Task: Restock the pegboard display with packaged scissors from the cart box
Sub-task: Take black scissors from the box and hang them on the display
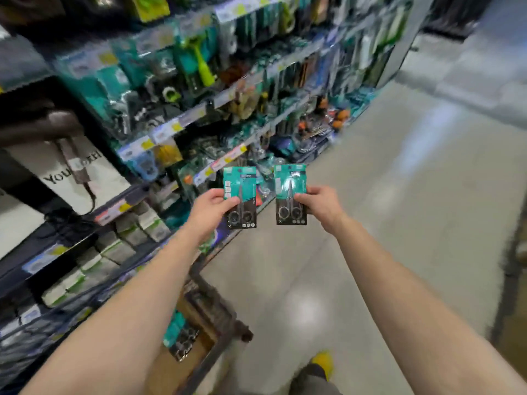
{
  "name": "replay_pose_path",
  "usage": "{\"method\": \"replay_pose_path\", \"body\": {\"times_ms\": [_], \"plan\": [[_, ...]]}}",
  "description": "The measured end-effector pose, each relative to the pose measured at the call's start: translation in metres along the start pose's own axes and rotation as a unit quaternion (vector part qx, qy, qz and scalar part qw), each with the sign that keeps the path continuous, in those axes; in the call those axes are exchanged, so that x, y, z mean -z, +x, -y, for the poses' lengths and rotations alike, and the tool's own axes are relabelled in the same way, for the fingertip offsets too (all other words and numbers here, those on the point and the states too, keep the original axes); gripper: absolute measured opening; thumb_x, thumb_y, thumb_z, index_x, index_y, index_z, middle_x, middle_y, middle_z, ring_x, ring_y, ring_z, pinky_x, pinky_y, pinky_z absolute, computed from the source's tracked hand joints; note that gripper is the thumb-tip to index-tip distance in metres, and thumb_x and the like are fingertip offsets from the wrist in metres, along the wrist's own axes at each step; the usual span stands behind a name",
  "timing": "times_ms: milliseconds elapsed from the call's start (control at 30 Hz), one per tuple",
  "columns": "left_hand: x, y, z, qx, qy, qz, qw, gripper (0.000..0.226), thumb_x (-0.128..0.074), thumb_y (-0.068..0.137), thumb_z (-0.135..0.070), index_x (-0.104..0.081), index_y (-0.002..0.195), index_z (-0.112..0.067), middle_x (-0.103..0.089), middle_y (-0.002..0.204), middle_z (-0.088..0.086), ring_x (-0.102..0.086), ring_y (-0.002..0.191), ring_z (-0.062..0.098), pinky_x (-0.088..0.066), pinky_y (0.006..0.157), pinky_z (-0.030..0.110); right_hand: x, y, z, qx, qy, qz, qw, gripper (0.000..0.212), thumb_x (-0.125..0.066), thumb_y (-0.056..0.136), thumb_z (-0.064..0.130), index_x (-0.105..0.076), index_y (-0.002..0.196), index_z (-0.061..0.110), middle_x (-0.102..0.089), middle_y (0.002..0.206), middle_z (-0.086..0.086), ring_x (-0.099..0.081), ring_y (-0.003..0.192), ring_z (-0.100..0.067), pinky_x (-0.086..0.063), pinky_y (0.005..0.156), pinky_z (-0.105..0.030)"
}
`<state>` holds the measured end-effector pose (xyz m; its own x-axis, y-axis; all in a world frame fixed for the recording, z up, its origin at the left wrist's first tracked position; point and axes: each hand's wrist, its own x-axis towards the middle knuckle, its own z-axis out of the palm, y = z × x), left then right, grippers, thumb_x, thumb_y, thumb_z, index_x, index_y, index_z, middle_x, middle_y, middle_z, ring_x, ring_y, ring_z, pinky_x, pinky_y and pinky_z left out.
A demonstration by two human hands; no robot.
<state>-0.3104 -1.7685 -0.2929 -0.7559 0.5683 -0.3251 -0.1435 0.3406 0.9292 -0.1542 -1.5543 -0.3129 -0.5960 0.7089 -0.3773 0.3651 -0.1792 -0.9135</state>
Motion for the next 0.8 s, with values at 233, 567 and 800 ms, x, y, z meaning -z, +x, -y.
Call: {"method": "replay_pose_path", "body": {"times_ms": [233, 567, 800], "plan": [[-0.141, 0.048, -0.119, -0.065, -0.025, 0.011, 0.997, 0.014, -0.068, 0.095, 0.001, -0.063, 0.105, -0.008, -0.074, 0.097, 0.008, -0.072, 0.062, 0.001, -0.055, 0.056, 0.017, 0.158, 0.055, 0.072, 0.071, 0.017, -0.027, 0.997, 0.019, -0.072, 0.088, -0.001, -0.072, 0.107, -0.004, -0.075, 0.098, -0.019, -0.069, 0.084, -0.027, -0.059, 0.086, -0.045], [-0.244, 0.150, -0.240, -0.131, -0.011, 0.009, 0.991, 0.025, -0.076, 0.093, -0.013, -0.067, 0.116, -0.009, -0.079, 0.102, 0.004, -0.077, 0.077, 0.005, -0.057, 0.062, 0.016, 0.270, 0.167, 0.181, 0.155, 0.022, -0.054, 0.986, 0.011, -0.075, 0.088, 0.004, -0.076, 0.098, 0.010, -0.076, 0.082, 0.001, -0.072, 0.069, -0.011, -0.056, 0.062, -0.024], [-0.279, 0.295, -0.317, -0.164, -0.015, -0.039, 0.986, 0.021, -0.074, 0.094, -0.012, -0.066, 0.113, -0.010, -0.076, 0.107, 0.007, -0.073, 0.075, 0.004, -0.055, 0.062, 0.015, 0.306, 0.316, 0.274, 0.181, -0.025, -0.042, 0.982, 0.008, -0.078, 0.088, 0.012, -0.075, 0.092, 0.018, -0.079, 0.092, -0.002, -0.076, 0.082, -0.018, -0.060, 0.069, -0.034]]}}
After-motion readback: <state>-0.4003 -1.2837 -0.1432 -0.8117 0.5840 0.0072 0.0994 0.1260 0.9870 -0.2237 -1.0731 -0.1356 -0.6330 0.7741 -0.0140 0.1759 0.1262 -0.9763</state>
